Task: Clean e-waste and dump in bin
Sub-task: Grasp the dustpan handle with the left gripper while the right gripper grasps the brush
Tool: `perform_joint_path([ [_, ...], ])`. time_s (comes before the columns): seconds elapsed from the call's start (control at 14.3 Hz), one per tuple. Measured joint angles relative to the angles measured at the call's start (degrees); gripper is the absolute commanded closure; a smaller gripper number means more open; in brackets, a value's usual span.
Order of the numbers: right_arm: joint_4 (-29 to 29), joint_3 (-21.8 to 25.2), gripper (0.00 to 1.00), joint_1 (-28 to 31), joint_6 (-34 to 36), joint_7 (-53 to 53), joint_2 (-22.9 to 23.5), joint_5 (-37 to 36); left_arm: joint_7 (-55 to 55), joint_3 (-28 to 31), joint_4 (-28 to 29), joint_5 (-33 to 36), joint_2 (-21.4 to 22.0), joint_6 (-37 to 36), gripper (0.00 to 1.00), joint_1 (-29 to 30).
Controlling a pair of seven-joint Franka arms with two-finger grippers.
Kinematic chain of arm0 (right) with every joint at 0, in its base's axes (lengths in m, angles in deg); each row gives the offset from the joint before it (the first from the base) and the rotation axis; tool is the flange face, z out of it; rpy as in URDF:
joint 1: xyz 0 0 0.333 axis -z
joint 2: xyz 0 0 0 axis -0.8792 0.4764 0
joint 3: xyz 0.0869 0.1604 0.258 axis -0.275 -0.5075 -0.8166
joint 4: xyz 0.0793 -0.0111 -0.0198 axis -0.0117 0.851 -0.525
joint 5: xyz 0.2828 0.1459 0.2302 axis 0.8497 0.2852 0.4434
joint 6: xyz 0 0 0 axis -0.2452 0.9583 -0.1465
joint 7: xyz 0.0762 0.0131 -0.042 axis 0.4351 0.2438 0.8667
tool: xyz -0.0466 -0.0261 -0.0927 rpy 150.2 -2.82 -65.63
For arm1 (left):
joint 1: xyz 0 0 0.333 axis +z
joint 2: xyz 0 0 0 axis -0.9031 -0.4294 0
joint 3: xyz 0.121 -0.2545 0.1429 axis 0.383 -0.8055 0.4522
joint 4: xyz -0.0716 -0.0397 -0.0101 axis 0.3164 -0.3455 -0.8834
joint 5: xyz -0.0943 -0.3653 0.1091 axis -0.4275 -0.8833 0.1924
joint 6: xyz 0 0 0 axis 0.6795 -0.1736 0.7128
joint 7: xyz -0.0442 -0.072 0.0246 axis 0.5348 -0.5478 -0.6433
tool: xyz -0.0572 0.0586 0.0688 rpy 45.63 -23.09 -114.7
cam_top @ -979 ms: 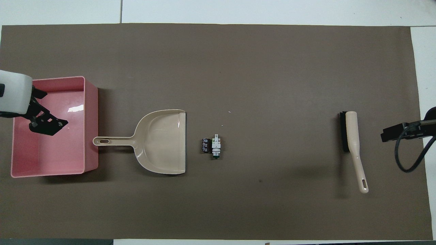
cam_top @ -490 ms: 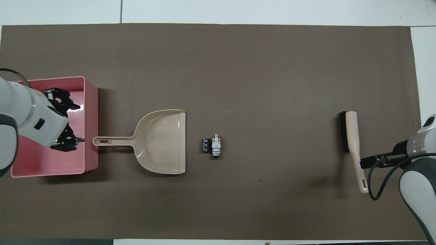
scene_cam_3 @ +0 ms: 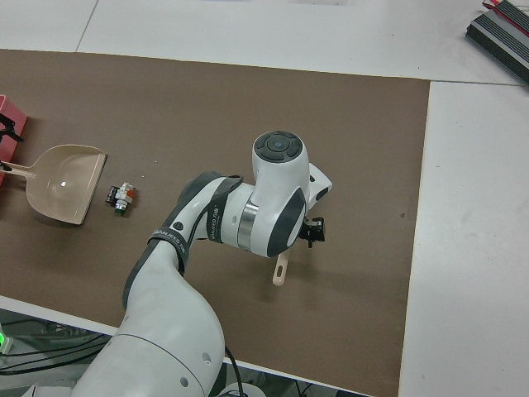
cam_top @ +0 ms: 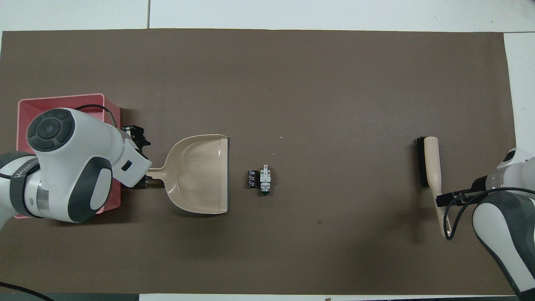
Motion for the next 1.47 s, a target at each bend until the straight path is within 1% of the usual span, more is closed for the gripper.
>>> perform_joint_path([
  [0.14,0.33,0.00,0.09,0.00,-0.42,-0.03,0.76,0.00,0.00,0.17,1.27,0.00,0.05,0.62,0.03,0.02],
  [0.28,0.90,-0.01,0.11,0.00,-1.09,-0.34,1.05,0.01,0.00,0.27,1.96,0.00,0.19,0.79,0.04,0.03],
  [0.35,1.32,-0.02,0.12,-0.01,-1.45,-0.61,1.06,0.01,0.00,0.27,2.44,0.00,0.19,1.16,0.04,0.03],
  [0.49,2.01,-0.05,0.12,-0.06,-1.65,-0.81,1.07,0.02,0.00,0.28,4.05,0.00,0.23,2.38,0.07,0.03],
  [0.7,2.73,-0.05,0.18,-0.07,-1.80,-0.83,1.56,0.03,0.62,0.28,5.68,0.00,0.39,3.31,0.09,0.03],
  [0.84,2.86,-0.05,0.23,-0.07,-2.19,-0.85,1.86,0.03,1.16,0.28,6.10,0.00,0.63,3.39,0.12,0.02],
  [0.98,2.89,-0.05,0.30,-0.07,-2.33,-0.85,1.89,0.04,1.61,0.28,6.51,0.00,0.98,3.45,0.25,0.02],
  [1.05,2.91,-0.05,0.33,-0.07,-2.33,-0.85,1.89,0.04,1.91,0.26,6.66,0.00,1.14,3.53,0.38,-0.01],
  [1.12,2.93,-0.05,0.35,-0.07,-2.34,-0.85,1.89,0.05,2.05,0.22,6.73,0.00,1.23,3.58,0.57,-0.18],
  [1.19,2.95,-0.06,0.38,-0.07,-2.34,-0.85,1.89,0.05,2.19,0.22,6.74,-0.01,1.25,3.72,0.69,-0.45],
  [1.33,2.96,-0.06,0.40,-0.08,-2.44,-0.85,1.89,0.05,2.46,0.15,6.75,0.00,1.27,4.59,0.83,-0.84],
  [1.47,2.97,-0.06,0.40,-0.21,-2.45,-0.87,1.89,0.06,2.46,0.12,6.77,0.00,1.28,5.06,0.93,-0.96],
])
